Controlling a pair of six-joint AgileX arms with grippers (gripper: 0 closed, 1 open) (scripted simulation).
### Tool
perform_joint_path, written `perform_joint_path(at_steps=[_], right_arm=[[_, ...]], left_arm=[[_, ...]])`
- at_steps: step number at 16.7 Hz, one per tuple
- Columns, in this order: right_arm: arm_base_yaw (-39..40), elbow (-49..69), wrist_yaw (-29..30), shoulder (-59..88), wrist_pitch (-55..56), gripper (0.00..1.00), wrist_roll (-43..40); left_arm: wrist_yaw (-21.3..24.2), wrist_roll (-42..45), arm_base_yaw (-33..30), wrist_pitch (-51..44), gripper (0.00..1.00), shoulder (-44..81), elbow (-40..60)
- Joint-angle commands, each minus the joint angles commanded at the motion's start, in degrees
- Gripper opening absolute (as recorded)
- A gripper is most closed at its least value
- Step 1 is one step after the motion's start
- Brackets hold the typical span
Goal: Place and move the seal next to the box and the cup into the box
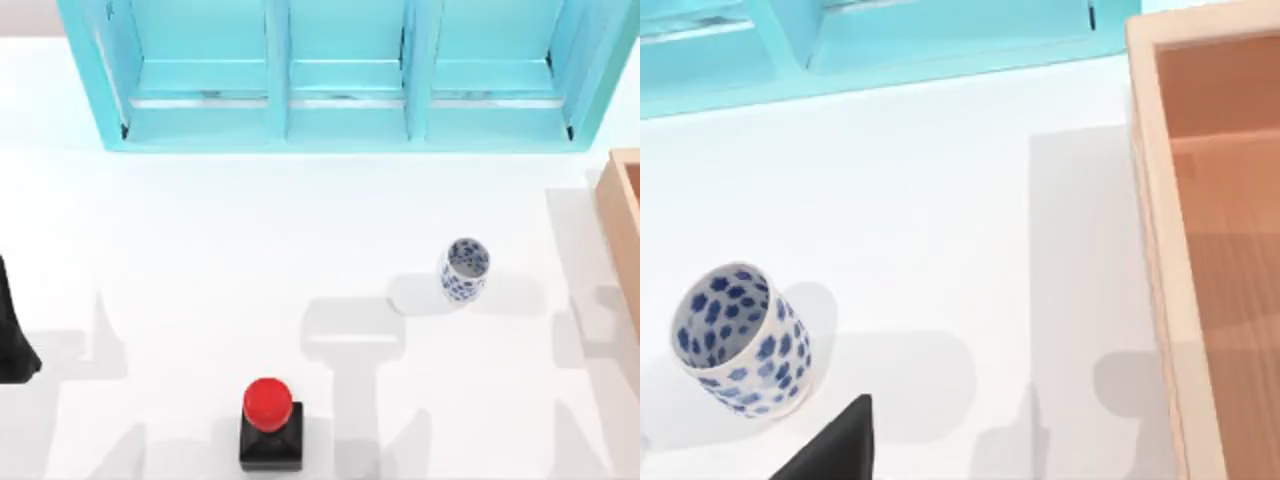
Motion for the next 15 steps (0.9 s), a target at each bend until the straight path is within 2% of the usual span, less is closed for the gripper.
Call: perform_joint_path(at_steps=[11, 15], right_arm=[[24.5, 42.9, 1.3, 61.1, -42.5, 1.0, 27.3], [34.6, 61.1, 1.3, 78.3, -53.9, 1.0, 35.8]], left_arm=[[0.0, 0.0, 0.0, 0.0, 1.0, 0.0, 0.0], [0.0, 0.0, 0.0, 0.0, 1.0, 0.0, 0.0]])
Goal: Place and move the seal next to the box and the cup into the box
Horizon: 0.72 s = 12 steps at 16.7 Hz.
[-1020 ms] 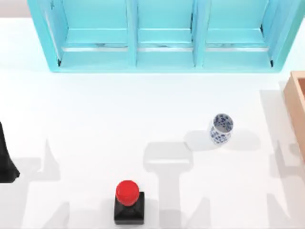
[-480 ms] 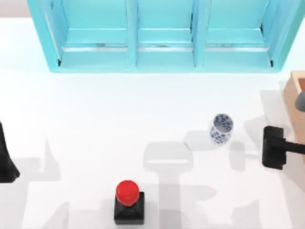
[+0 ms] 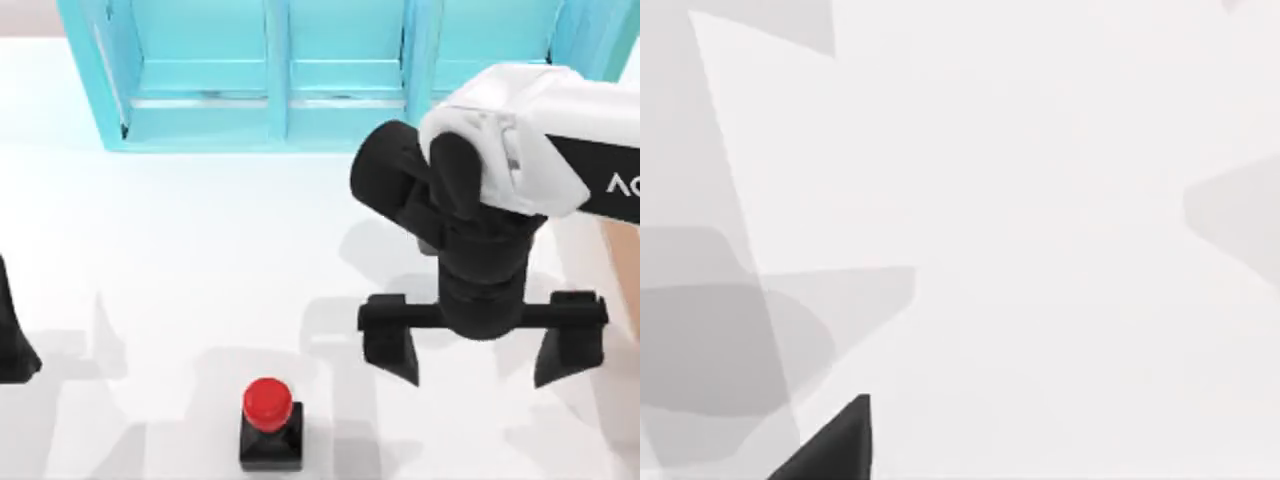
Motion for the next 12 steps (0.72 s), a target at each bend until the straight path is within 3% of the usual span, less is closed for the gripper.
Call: perform_joint_path(at_steps=[7, 12], right_arm=[[13.7, 28.3, -0.7, 15.8, -7.0, 1.0, 10.1], [16.6, 34.3, -0.9, 18.0, -6.7, 1.0, 12.0]], left_arm=[[0.0, 0.0, 0.0, 0.0, 1.0, 0.0, 0.0], [0.0, 0.0, 0.0, 0.0, 1.0, 0.0, 0.0]])
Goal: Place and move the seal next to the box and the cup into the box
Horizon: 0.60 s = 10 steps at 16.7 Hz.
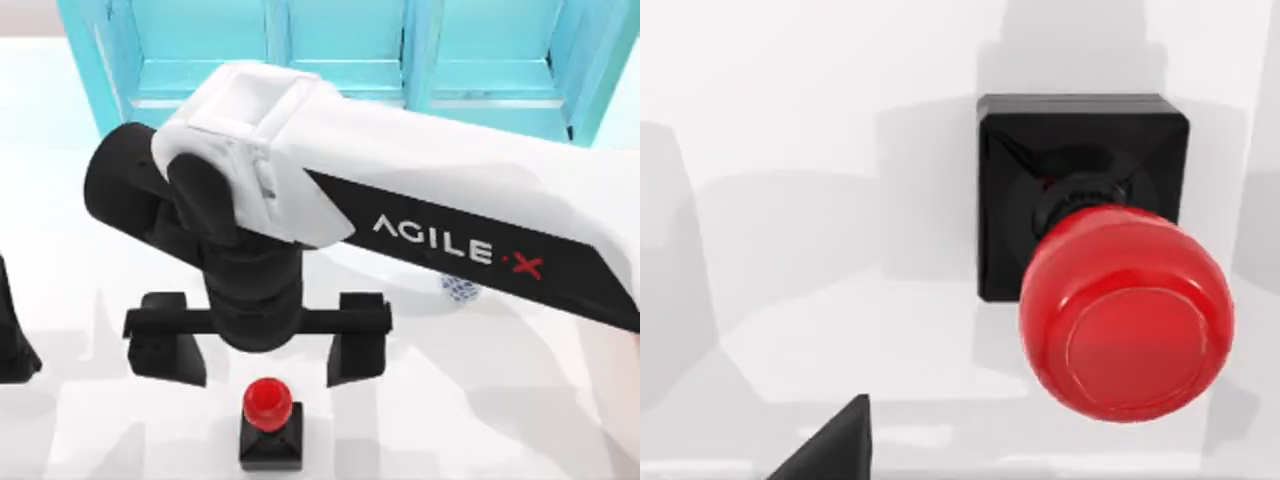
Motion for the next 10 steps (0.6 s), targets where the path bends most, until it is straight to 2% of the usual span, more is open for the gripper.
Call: perform_joint_path(at_steps=[6, 10], right_arm=[[-0.2, -1.1, 0.0, -0.1, 1.0, 1.0, -0.1], [-0.1, -7.7, 0.0, 0.8, 8.6, 1.0, -0.1]], left_arm=[[0.0, 0.0, 0.0, 0.0, 1.0, 0.0, 0.0], [0.0, 0.0, 0.0, 0.0, 1.0, 0.0, 0.0]])
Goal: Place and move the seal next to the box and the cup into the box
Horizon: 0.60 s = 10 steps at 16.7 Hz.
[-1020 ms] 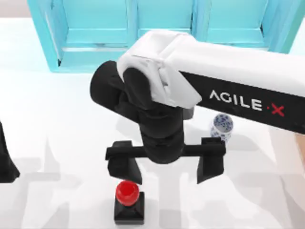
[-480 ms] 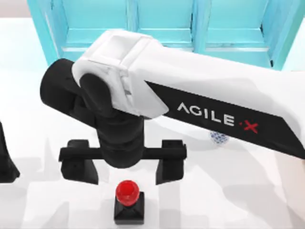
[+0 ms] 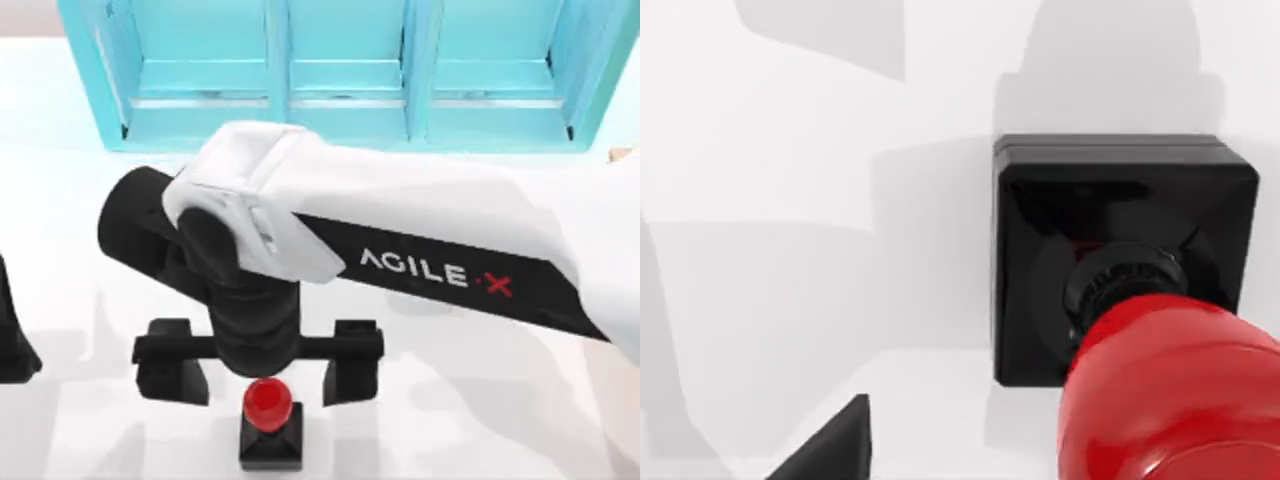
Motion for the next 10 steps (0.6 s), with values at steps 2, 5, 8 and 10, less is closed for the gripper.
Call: perform_joint_path(at_steps=[2, 5, 8, 10], right_arm=[[0.1, -3.9, 0.0, 0.6, 4.8, 1.0, 0.1], [0.2, -7.4, 0.0, 1.1, 8.4, 1.0, 0.2], [0.2, -7.4, 0.0, 1.2, 8.5, 1.0, 0.2], [0.2, -7.4, 0.0, 1.2, 8.5, 0.92, 0.2]], left_arm=[[0.0, 0.0, 0.0, 0.0, 1.0, 0.0, 0.0], [0.0, 0.0, 0.0, 0.0, 1.0, 0.0, 0.0], [0.0, 0.0, 0.0, 0.0, 1.0, 0.0, 0.0], [0.0, 0.0, 0.0, 0.0, 1.0, 0.0, 0.0]])
